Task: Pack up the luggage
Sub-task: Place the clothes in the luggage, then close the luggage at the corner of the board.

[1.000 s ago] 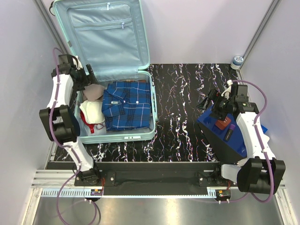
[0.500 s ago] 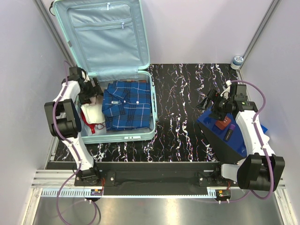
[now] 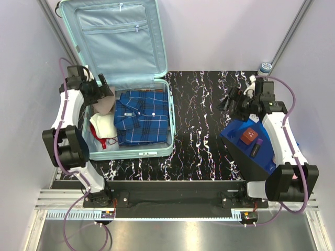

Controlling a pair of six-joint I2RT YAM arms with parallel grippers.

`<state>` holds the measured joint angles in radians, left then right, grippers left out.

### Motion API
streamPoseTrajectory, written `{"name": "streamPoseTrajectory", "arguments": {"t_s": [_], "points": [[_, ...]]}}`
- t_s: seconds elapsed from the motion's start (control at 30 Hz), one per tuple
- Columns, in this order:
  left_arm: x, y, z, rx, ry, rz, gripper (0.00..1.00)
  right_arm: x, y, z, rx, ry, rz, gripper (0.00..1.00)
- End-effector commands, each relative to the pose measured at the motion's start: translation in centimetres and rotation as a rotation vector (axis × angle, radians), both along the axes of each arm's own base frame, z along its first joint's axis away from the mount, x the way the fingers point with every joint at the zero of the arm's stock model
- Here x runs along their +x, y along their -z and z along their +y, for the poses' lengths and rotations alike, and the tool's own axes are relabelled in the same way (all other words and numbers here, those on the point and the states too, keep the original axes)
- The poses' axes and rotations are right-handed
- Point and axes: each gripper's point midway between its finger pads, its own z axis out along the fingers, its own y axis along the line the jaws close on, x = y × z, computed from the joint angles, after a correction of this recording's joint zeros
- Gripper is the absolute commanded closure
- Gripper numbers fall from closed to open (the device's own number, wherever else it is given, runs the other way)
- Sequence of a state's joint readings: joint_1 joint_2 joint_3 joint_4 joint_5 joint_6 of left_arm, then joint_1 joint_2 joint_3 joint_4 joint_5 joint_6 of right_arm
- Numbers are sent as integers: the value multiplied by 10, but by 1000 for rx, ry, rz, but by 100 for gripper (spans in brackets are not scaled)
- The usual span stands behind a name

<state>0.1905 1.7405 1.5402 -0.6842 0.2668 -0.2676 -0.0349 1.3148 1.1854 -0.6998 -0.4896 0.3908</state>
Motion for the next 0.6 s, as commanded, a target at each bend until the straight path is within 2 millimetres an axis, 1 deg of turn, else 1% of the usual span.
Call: {"name": "streamPoseTrajectory", "arguments": {"t_s": [0.0, 0.03, 0.07, 0.13, 0.17, 0.2, 0.27, 0.33, 0.37, 0.4, 0.43, 0.47, 0.5, 0.53, 0.57], "points": [[6, -65, -7, 10, 29, -163, 1, 27, -37, 21, 0, -62, -117, 0], [5, -68, -7, 11, 29, -170, 1, 32, -45, 24, -2, -64, -135, 0], [5, -71, -6, 16, 26, -178, 1, 36, -43, 29, -3, -76, -131, 0], [4, -70, -4, 28, 22, -171, 1, 39, -48, 41, -7, -100, -139, 0], [4, -69, -3, 31, 22, -167, 1, 42, -43, 45, -7, -105, -126, 0], [5, -66, -3, 34, 23, -161, 1, 42, -43, 52, -6, -123, -130, 0], [6, -63, -5, 22, 32, -154, 1, 47, -38, 58, -2, -129, -117, 0], [6, -60, -6, 14, 37, -149, 1, 54, -41, 64, 0, -143, -134, 0], [6, -63, -6, 20, 37, -155, 1, 59, -35, 65, -4, -148, -122, 0], [7, -64, -5, 24, 36, -157, 1, 65, -43, 67, -5, -156, -149, 0], [9, -65, -5, 15, 41, -162, 1, 70, -43, 69, -8, -162, -156, 0], [11, -71, -4, -8, 40, -176, 1, 77, -39, 71, -10, -167, -154, 0], [12, -74, -5, -39, 49, -183, 1, 87, -49, 73, -11, -173, -203, 0], [13, -80, -9, -74, 67, -197, 1, 94, -52, 76, -11, -179, -228, 0], [14, -87, -4, -68, 60, -214, 1, 104, -48, 78, -14, -184, -239, 0]]}}
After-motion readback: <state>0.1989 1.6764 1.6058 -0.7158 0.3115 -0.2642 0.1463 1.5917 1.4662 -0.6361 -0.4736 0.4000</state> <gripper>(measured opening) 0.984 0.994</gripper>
